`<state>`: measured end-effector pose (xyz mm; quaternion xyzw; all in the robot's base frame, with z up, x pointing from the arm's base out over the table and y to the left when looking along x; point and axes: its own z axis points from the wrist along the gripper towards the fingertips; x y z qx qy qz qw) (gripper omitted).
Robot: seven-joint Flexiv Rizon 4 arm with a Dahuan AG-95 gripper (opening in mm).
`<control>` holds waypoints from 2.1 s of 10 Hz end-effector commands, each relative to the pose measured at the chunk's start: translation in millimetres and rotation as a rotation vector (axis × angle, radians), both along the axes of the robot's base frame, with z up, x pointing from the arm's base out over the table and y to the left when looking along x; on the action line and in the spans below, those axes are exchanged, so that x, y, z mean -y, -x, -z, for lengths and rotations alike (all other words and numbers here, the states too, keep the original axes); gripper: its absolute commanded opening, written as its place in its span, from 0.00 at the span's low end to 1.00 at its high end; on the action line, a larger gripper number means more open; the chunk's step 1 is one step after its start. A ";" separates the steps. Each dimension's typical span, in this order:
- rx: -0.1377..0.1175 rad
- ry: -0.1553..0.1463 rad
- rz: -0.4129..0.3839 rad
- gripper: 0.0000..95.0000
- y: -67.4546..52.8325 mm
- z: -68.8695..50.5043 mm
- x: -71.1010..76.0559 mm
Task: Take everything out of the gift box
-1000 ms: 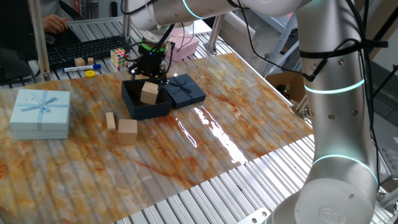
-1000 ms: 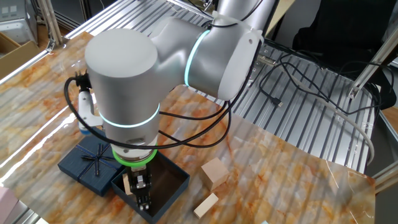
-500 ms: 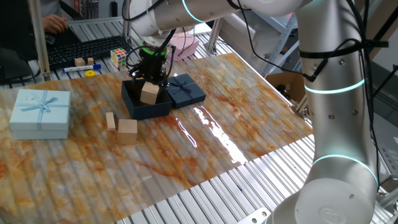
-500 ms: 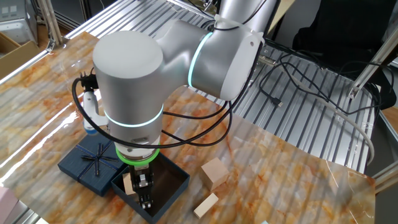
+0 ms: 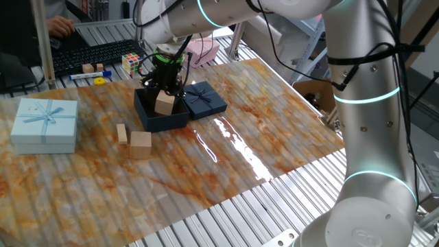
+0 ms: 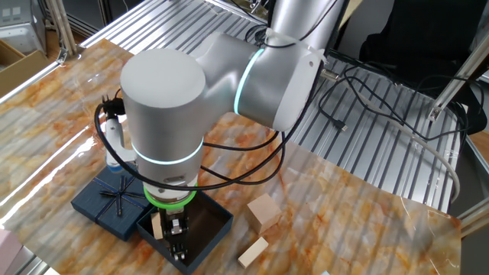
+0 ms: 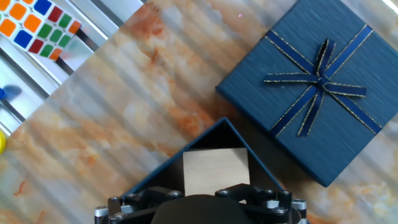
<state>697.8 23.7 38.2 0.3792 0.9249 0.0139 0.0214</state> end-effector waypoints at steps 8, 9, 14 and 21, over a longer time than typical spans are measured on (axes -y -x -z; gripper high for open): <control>0.013 0.012 -0.023 0.00 -0.9 1.8 0.4; 0.013 0.015 -0.023 0.00 -0.9 1.8 0.4; 0.020 0.003 -0.033 0.00 -0.5 0.8 0.4; 0.018 -0.013 -0.185 0.00 9.8 -26.2 -7.2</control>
